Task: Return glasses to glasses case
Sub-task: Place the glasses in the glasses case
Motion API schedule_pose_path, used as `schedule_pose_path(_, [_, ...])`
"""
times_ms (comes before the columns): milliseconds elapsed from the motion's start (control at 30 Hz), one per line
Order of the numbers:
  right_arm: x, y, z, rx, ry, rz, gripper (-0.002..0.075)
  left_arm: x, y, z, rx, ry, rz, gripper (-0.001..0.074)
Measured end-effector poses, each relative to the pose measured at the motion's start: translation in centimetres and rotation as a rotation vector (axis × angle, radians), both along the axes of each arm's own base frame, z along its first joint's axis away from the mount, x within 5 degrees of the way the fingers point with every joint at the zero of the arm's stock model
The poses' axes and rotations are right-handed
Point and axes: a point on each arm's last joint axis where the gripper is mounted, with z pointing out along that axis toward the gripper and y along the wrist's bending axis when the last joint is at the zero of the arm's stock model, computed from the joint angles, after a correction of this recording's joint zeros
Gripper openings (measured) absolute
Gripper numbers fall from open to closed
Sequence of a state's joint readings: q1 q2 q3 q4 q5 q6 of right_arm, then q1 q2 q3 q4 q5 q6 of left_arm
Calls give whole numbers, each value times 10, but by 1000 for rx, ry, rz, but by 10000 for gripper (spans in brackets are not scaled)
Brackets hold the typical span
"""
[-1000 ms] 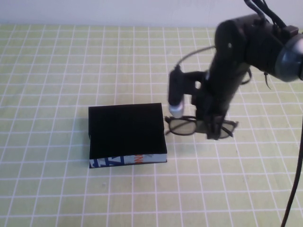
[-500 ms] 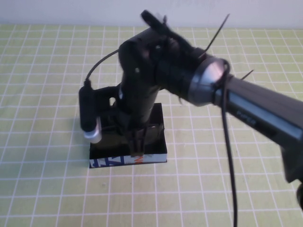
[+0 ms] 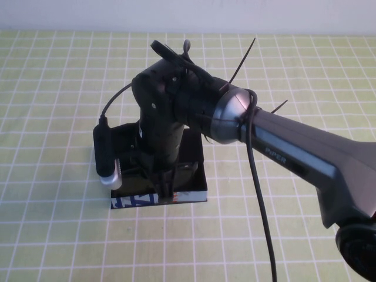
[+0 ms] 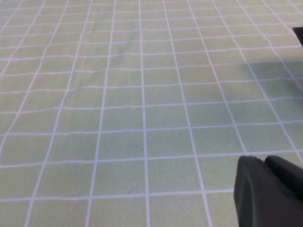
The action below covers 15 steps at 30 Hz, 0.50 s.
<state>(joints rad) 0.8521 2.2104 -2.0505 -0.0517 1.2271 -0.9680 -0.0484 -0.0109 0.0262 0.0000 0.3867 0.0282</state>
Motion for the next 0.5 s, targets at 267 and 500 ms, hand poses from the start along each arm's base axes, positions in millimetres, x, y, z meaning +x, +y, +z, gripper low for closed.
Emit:
schedule_pose_path(267, [5, 0, -13, -22, 14, -7, 55, 0, 0, 0, 0, 0, 0, -2])
schedule_pose_path(500, [12, -3, -21, -19, 39, -26, 54, 0, 0, 0, 0, 0, 0, -2])
